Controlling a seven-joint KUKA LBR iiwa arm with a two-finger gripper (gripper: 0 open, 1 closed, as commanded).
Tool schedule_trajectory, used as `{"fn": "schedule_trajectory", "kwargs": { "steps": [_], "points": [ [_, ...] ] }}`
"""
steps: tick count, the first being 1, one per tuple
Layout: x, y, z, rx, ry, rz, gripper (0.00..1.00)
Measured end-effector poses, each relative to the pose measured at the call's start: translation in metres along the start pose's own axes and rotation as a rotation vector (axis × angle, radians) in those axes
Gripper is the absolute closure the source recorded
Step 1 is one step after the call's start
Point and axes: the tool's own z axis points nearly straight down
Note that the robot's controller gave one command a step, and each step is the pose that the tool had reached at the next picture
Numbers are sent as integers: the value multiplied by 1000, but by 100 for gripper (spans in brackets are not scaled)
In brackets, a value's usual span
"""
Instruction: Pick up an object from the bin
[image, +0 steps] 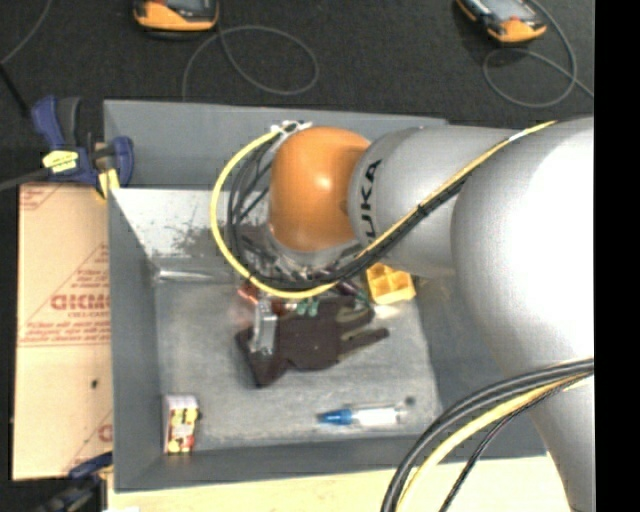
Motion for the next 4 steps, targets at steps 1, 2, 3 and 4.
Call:
{"fn": "schedule_trajectory", "kwargs": {
  "steps": [1, 2, 3, 4],
  "points": [
    [6, -62, 24, -5, -23, 240, 100],
    [6, -62, 24, -5, -23, 240, 100],
    [2, -62, -38, -6, -25, 241, 100],
    [2, -62, -38, -7, -25, 242, 100]
  ]
}}
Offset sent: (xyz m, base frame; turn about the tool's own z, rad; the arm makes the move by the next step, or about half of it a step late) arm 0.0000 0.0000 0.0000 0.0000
